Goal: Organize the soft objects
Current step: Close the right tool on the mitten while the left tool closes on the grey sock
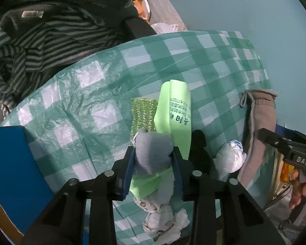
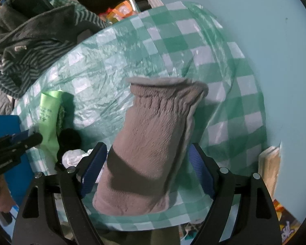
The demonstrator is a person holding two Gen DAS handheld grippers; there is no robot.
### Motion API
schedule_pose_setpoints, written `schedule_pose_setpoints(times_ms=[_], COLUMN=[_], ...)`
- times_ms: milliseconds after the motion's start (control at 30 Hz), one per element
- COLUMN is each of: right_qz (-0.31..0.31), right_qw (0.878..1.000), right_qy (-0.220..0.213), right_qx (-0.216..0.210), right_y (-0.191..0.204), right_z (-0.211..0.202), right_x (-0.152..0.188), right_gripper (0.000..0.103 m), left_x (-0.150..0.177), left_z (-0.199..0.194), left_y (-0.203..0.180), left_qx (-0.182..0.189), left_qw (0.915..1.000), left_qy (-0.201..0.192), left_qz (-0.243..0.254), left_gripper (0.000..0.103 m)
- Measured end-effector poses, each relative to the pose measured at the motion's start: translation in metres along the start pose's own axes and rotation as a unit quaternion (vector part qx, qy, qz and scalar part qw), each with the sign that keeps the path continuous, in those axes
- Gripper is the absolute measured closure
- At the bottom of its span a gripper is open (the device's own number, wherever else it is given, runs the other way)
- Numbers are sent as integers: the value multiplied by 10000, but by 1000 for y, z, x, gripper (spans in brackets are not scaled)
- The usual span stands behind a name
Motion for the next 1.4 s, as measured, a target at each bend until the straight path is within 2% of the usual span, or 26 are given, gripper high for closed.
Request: schedule_pose_setpoints(times_ms=[200,267,367,500,633,833,900,967,1067,1167,1233,1300,1400], right_qz=[84,80,82,110,190,342,359,351,276,160,77,26,-44], right_qw=[9999,9999,9999,9999,9998,9992,9990,9990,9990,9990,9991,9992,9994], right_qy=[6,3,-24,-12,41,226,270,286,276,255,215,181,114], right_qx=[-92,-104,-104,-78,-34,-33,22,67,221,320,358,358,337], right_y=[6,6,6,4,0,-3,-3,-1,1,4,6,8,8], right_z=[1,1,0,1,5,22,27,31,37,39,40,40,37], right_x=[3,3,2,2,2,-2,-3,-5,-6,-6,-5,-4,-4], right_gripper=[21,21,21,21,20,20,20,20,20,21,27,40,54], left_x=[5,6,7,3,-1,-5,-5,-4,-2,2,4,7,11], left_z=[-8,-11,-12,-6,0,10,12,12,10,7,3,-1,-9], left_y=[2,6,13,16,16,13,11,9,6,5,6,6,8], left_qx=[-78,-102,-129,-106,-148,-21,29,102,71,50,-7,-119,-68], left_qw=[10000,9998,9995,9995,9996,9998,9998,9999,10000,10000,9999,9997,9996], left_qy=[-45,-97,-183,-93,-58,35,94,90,28,-49,-104,-184,-276], left_qz=[-29,-115,-243,-283,-242,-192,-161,-107,-7,31,36,81,25], left_gripper=[65,55,47,47,39,39,45,64,75,80,81,81,81])
Point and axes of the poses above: each gripper's, at about its wrist camera, not at the fingertips, and z roughly the way its jaws point, y to its left, x to its underside, the point moved 3 cm from there along z, roughly the way its jaws point, and after that the axes turned 4 degrees about y, right-handed, at the moved point
